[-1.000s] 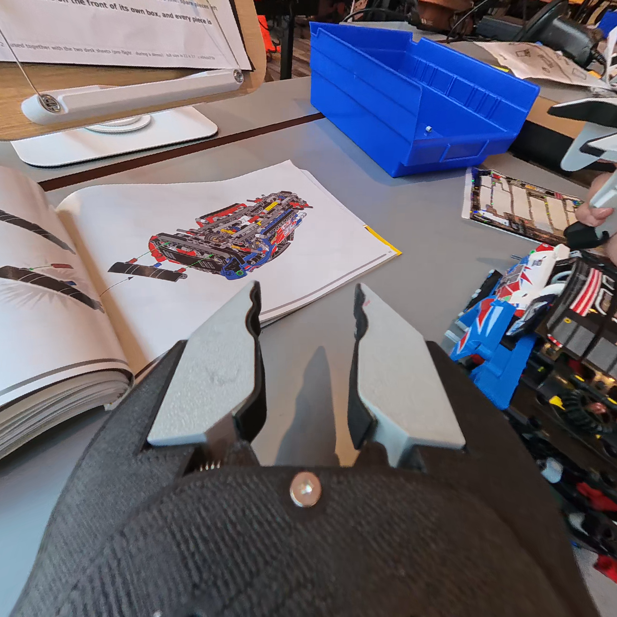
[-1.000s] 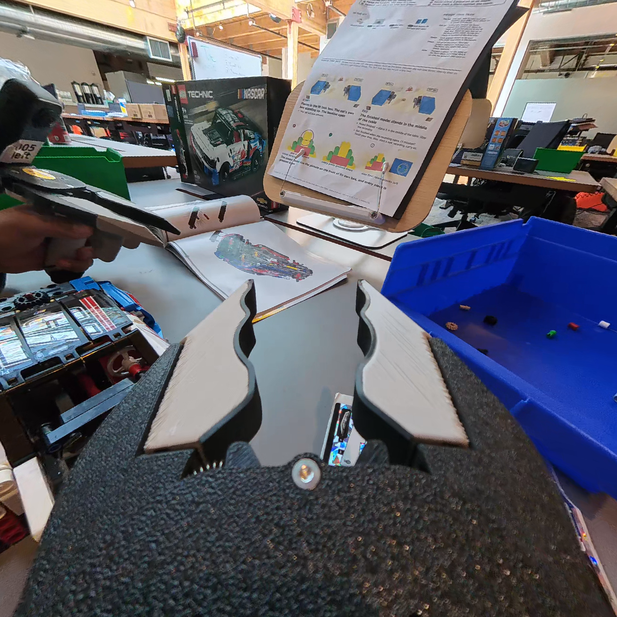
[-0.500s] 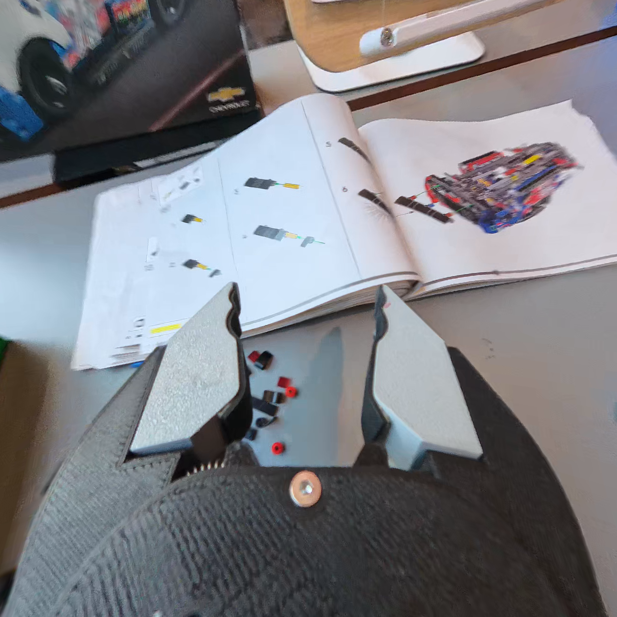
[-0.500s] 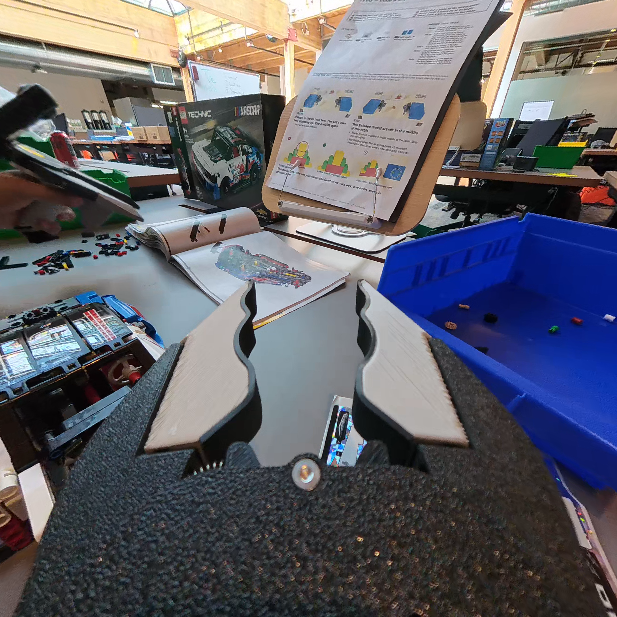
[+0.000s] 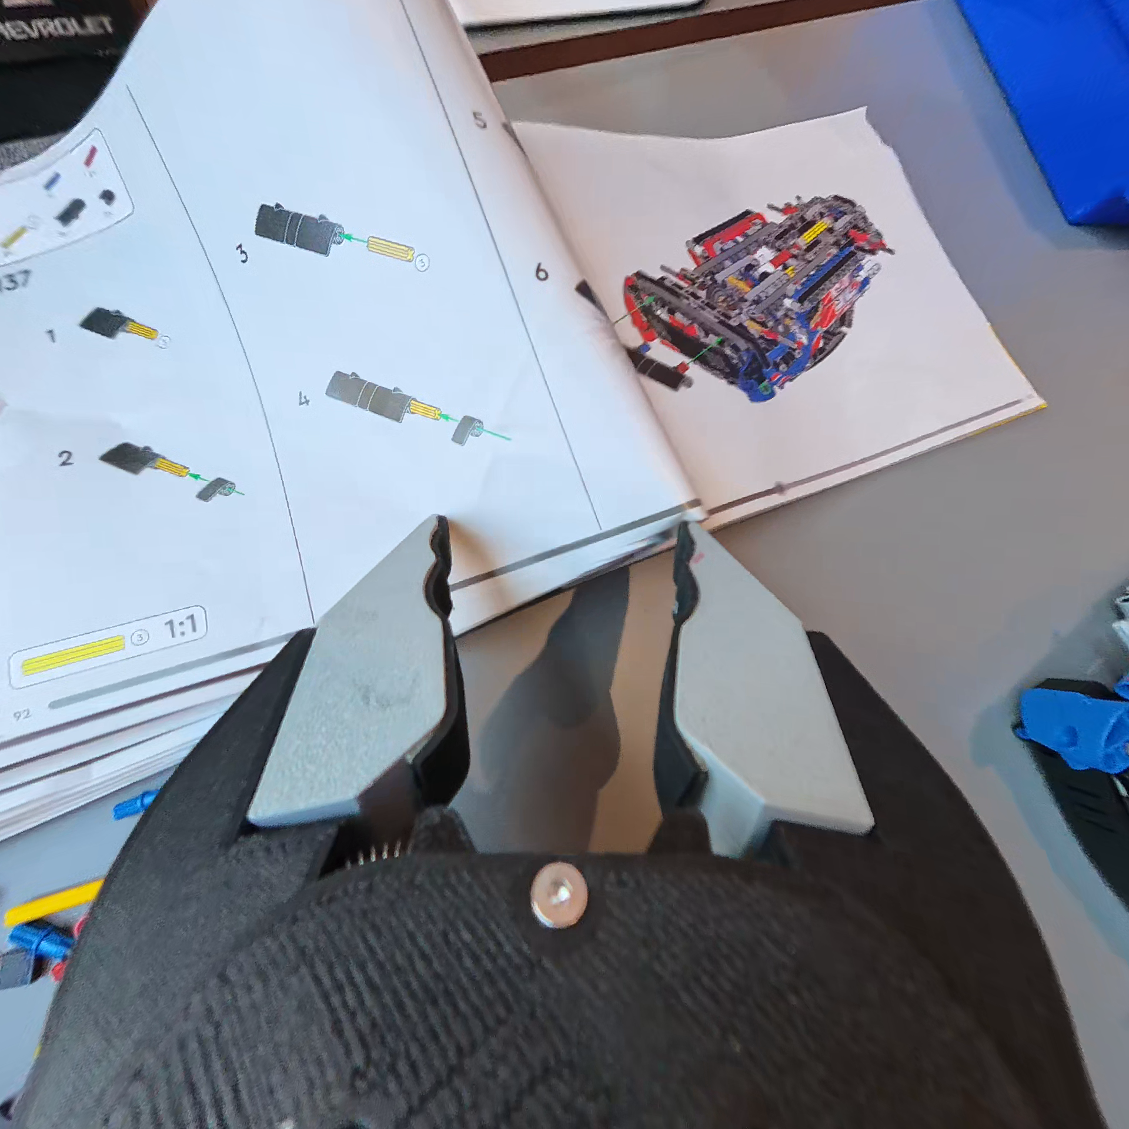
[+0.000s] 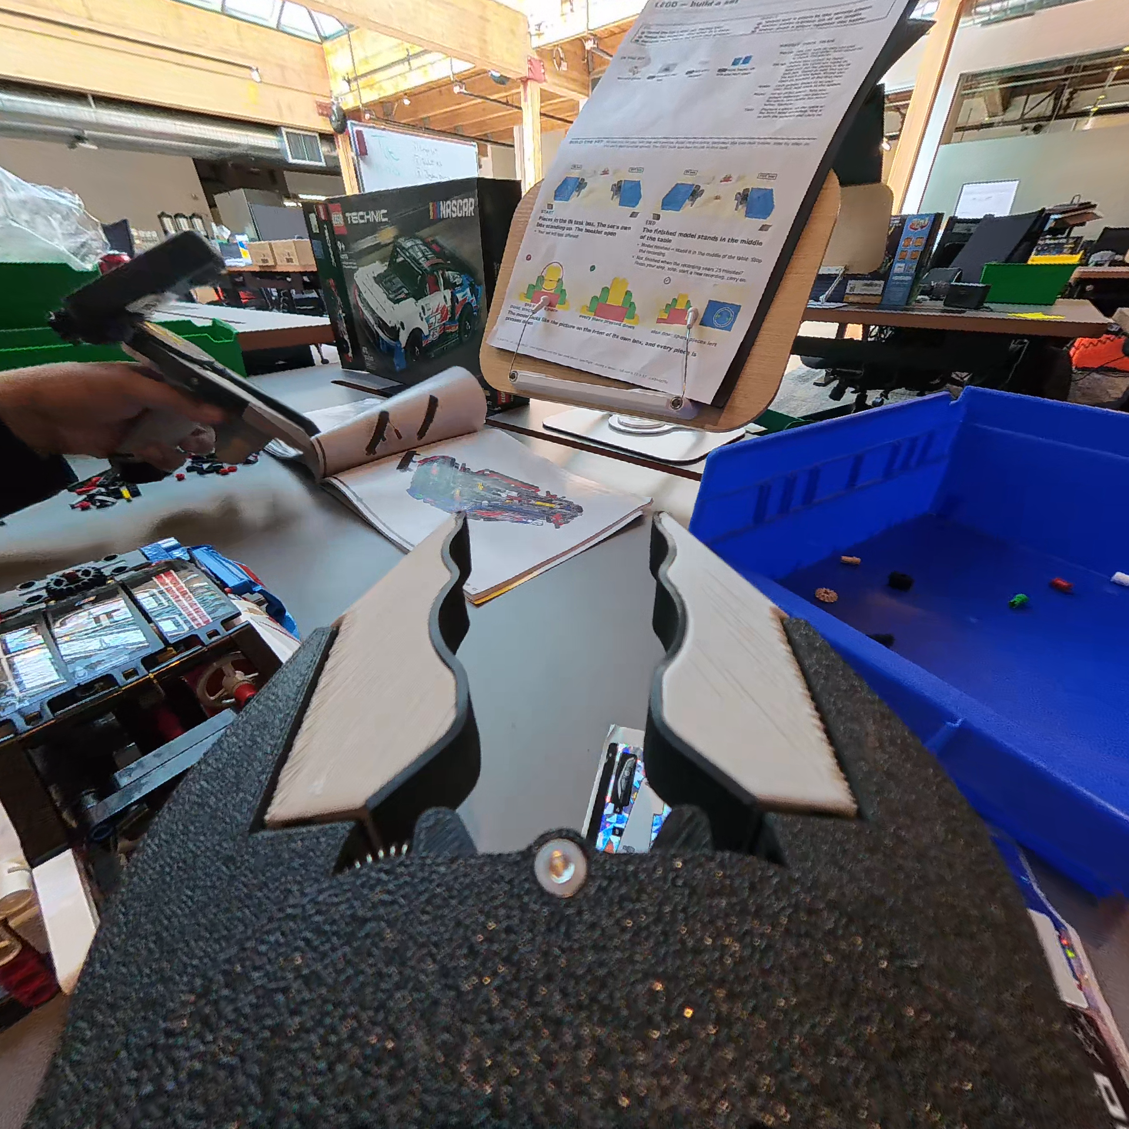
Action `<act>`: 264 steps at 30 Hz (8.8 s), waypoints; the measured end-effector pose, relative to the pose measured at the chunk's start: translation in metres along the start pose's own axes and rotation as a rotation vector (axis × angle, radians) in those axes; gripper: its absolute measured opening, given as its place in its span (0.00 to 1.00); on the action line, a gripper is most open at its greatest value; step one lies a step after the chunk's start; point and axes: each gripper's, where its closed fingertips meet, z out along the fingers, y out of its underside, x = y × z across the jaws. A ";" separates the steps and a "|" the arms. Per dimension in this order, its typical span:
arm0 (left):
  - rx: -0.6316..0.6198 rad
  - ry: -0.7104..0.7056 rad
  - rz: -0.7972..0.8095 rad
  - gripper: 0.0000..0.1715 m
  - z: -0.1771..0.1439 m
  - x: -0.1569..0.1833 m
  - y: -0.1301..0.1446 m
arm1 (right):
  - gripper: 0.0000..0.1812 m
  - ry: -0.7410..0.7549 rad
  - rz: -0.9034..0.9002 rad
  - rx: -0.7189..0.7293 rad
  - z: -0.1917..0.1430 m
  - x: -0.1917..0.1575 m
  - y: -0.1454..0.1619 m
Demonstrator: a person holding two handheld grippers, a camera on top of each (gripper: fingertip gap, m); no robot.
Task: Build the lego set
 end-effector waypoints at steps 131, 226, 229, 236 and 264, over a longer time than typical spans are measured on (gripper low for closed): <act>0.167 0.529 0.896 0.48 -0.092 0.215 0.118 | 0.50 -0.335 -0.005 -0.384 -0.068 -0.097 0.041; 0.102 0.909 0.785 0.04 -0.129 0.289 0.082 | 0.21 0.149 -1.107 -0.359 -0.016 -0.159 0.020; 0.151 0.926 0.713 0.04 -0.136 0.294 0.074 | 0.20 0.128 -1.081 -0.362 -0.016 -0.158 0.013; 0.292 0.937 0.507 0.05 -0.153 0.310 0.054 | 0.21 0.048 -1.038 -0.383 -0.021 -0.155 -0.005; 0.371 1.025 0.489 0.04 -0.149 0.272 0.056 | 0.12 0.164 -0.933 -0.187 0.007 -0.162 -0.015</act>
